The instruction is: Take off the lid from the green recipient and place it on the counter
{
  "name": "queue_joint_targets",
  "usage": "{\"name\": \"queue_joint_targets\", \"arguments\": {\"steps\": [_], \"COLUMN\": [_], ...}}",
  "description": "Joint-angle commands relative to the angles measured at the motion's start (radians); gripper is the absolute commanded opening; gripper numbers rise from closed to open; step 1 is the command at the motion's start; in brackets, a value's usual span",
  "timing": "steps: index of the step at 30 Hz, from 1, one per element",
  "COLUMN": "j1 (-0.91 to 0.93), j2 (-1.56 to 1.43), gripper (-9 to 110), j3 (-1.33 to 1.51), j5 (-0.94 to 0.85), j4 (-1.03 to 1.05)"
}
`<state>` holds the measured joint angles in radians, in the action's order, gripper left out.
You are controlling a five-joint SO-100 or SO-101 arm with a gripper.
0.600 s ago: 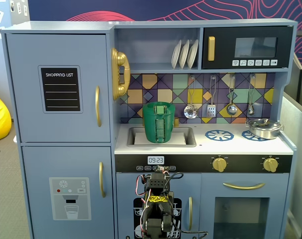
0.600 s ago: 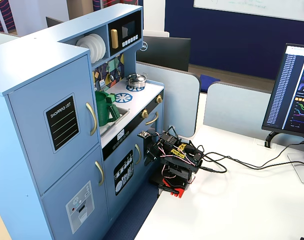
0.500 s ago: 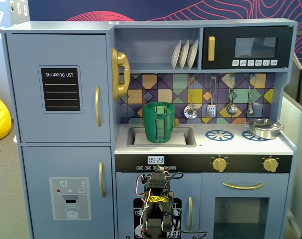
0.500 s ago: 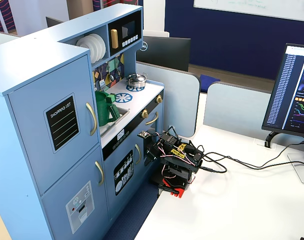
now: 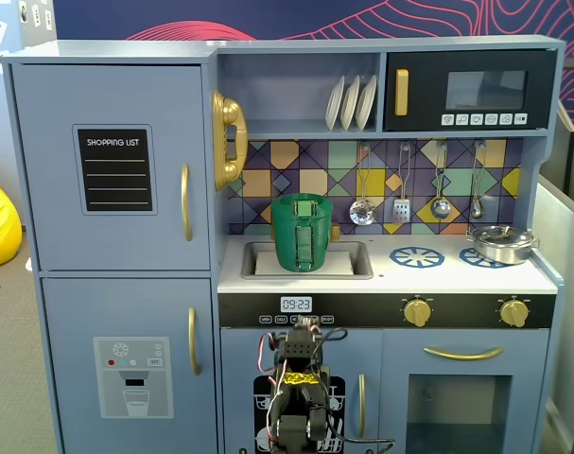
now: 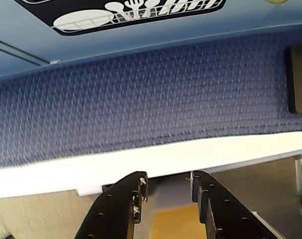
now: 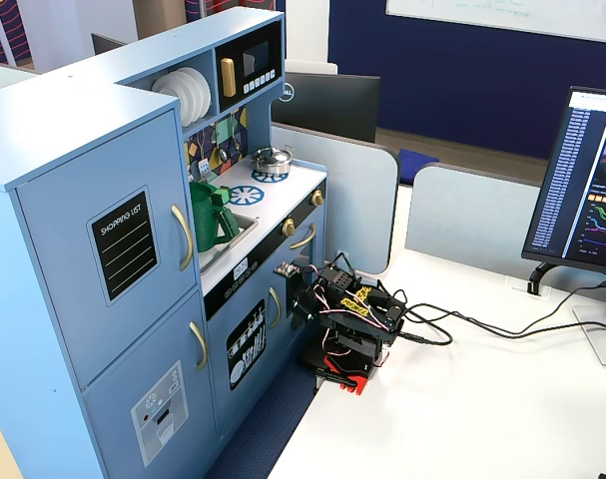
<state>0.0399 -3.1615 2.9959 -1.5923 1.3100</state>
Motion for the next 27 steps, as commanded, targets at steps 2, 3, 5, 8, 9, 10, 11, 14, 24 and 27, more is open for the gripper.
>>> {"name": "queue_joint_targets", "arguments": {"steps": [2, 3, 5, 8, 9, 10, 11, 14, 24, 27], "j1": [0.002, -0.008, -0.031, -0.040, -0.038, -0.034, -0.031, -0.018, 0.000, 0.012], "j2": [0.020, 0.048, 0.114, 0.219, 0.253, 0.287, 0.321, 0.411, 0.586, 0.626], "gripper": [0, 0, 0, 0, 0, 0, 0, 0, 23, 32], "j3": [-0.193, -0.250, -0.371, -0.538, -0.592, -0.644, -0.695, -0.824, -1.080, -1.118], "j5": [-0.078, -0.069, -0.063, -0.107, -0.117, -0.129, -0.137, -0.178, -0.140, -0.138], "j4": [-0.331, -0.405, -0.532, -0.670, -0.692, -0.712, -0.727, -0.778, -0.859, -0.874]}}
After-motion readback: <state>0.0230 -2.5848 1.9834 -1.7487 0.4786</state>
